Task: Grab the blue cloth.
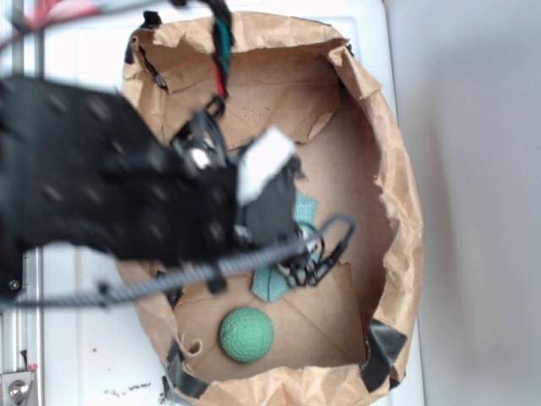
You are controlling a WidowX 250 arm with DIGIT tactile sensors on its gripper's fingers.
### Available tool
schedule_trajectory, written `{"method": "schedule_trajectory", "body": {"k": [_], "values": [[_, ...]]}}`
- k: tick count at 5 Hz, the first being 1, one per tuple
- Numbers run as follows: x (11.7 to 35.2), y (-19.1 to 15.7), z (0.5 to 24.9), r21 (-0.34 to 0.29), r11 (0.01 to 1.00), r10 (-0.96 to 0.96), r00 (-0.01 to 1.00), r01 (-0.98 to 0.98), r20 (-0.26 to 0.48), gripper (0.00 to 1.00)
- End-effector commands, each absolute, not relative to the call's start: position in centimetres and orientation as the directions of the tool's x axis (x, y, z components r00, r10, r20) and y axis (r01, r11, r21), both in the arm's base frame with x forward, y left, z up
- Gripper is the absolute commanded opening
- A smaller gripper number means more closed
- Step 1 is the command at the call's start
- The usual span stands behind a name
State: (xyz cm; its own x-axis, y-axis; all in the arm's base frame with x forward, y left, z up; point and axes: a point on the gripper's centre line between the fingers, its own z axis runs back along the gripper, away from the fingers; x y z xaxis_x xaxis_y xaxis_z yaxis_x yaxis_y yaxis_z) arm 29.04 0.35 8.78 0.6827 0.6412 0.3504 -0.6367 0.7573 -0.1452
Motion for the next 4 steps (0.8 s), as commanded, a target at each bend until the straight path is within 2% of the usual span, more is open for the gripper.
{"method": "schedule_trajectory", "body": {"k": [1, 2, 4], "values": [[29.6, -1.0, 8.5, -0.182, 0.780, 0.619, 0.697, -0.598, 0.362, 1.00], [30.1, -1.4, 7.4, -0.191, 0.794, 0.603, 0.710, -0.577, 0.364, 1.00], [31.3, -1.8, 4.9, -0.133, 0.794, 0.598, 0.721, -0.593, 0.352, 1.00]]}}
